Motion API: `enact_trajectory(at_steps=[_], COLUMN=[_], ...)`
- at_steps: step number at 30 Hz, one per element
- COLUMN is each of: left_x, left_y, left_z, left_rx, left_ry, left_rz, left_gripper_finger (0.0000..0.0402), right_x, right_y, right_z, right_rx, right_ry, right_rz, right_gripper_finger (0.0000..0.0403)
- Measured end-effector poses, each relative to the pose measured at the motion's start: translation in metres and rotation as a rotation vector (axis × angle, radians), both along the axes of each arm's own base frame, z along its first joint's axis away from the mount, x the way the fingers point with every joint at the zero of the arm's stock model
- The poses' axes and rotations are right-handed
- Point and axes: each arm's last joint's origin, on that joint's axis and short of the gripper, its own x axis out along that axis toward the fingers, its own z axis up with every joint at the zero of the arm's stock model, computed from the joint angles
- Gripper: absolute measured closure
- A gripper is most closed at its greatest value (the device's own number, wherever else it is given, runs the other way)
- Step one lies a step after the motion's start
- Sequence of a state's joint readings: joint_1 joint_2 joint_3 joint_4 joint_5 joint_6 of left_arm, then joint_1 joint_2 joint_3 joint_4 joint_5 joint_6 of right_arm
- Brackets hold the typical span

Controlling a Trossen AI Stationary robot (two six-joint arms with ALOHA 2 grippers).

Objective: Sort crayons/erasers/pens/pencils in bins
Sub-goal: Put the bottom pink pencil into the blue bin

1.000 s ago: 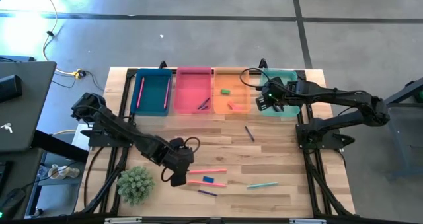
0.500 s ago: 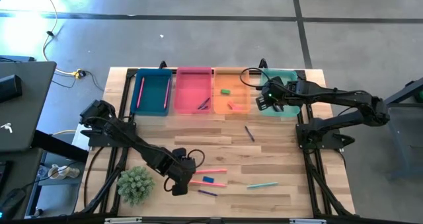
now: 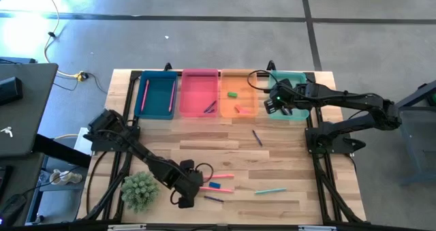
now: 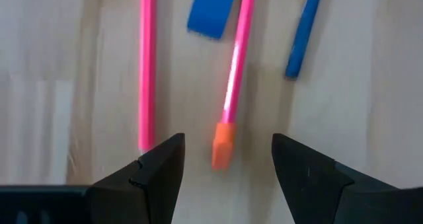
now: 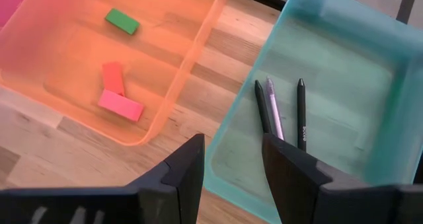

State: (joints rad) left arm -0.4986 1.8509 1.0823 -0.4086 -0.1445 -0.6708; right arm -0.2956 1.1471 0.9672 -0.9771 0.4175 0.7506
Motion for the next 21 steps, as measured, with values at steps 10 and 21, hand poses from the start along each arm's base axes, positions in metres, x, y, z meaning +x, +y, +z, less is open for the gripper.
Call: enact_trajectory(at_steps=[10,21], left_x=[-0.001,-0.002], left_y=[-0.013,-0.011], left_z=[-0.015,-0.017], left_rx=[0.041,0.088], left_ry=[-0.018,-0.021], left_rz=[0.036,0.013], left_gripper_finger=[0.0189,0.0285], right_x=[0.000,0.000], right_y=[0.000,0.000], right_z=[0.000,0.000], right_rx=[-0.001,0.000], right_ry=[-0.003,-0.003], right_rz=[0.000,0.000], right_gripper_finger=[0.0258,0.0258])
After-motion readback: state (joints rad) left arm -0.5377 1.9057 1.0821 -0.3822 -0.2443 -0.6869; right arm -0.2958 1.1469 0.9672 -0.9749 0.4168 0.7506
